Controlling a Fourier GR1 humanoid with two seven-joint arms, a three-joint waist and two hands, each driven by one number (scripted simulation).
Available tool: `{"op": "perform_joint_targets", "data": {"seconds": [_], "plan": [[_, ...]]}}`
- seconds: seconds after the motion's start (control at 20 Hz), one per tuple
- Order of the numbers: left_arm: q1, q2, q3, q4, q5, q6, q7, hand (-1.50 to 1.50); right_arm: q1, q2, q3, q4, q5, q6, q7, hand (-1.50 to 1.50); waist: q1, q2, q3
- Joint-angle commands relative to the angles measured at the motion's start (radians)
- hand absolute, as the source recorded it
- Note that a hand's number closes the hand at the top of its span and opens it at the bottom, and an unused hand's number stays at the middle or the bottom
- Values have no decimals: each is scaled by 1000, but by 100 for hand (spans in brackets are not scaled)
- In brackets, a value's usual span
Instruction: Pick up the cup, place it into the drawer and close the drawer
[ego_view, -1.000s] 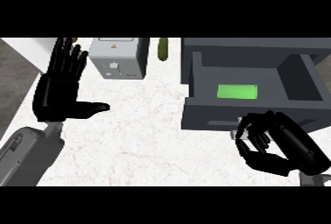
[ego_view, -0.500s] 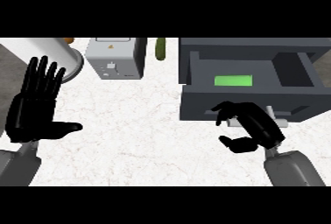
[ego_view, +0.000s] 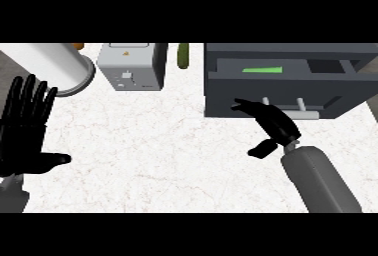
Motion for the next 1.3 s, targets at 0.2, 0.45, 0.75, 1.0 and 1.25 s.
{"op": "perform_joint_targets", "data": {"seconds": [0.2,0.45,0.75,1.0,1.25], "plan": [[11,-2,65,103,-16,-153,-38,-150,-250,8,-134,463,-18,-76,-172,-150,17,10,1],[5,-45,52,52,-42,-97,-7,-150,-420,-33,-190,670,-22,-40,-223,-150,27,13,1],[23,-19,66,-24,-15,-98,52,-150,-455,-101,-214,781,-11,-61,-301,-150,59,23,4],[-3,-42,54,48,-55,-128,8,-150,-580,-169,-247,815,-33,36,-289,-150,61,30,3],[10,-69,39,61,-87,-138,-31,-150,-571,-162,-245,851,-22,7,-291,-150,72,37,3]]}}
